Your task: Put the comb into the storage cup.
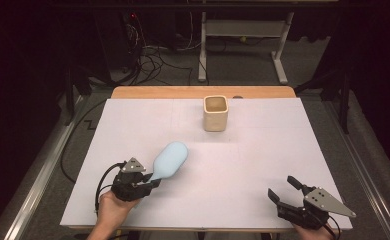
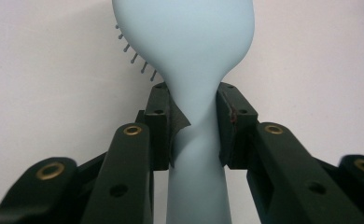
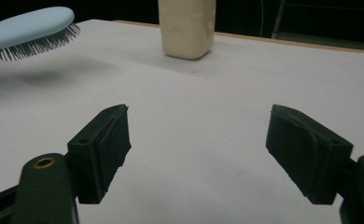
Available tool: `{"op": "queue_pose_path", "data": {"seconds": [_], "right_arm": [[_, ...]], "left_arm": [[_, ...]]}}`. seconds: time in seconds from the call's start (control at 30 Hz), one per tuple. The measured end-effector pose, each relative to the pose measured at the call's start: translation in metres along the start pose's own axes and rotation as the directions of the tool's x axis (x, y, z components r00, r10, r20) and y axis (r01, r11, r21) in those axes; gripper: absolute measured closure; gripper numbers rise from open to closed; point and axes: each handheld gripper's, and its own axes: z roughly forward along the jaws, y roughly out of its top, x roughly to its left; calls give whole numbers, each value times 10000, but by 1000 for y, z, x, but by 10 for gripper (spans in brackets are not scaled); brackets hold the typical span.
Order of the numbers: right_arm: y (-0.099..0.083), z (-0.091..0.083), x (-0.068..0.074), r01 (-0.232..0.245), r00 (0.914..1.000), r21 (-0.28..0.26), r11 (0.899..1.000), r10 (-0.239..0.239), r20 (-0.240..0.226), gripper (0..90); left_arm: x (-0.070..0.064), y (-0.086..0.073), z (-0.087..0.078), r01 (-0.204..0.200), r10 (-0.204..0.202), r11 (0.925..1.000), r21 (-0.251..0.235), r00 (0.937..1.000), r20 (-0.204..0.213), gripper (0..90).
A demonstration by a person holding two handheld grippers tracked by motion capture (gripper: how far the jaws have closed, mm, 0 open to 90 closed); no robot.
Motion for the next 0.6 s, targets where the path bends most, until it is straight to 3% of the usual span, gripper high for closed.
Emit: {"op": "queue_pose_path", "data": {"seconds": [0.6], "right_arm": [[11, 24, 35, 272, 9918, 72, 9996, -261, -1254, 240]], "left_arm": [[-15, 6, 4, -455, 460, 9988, -153, 9984, 331, 693]]}}
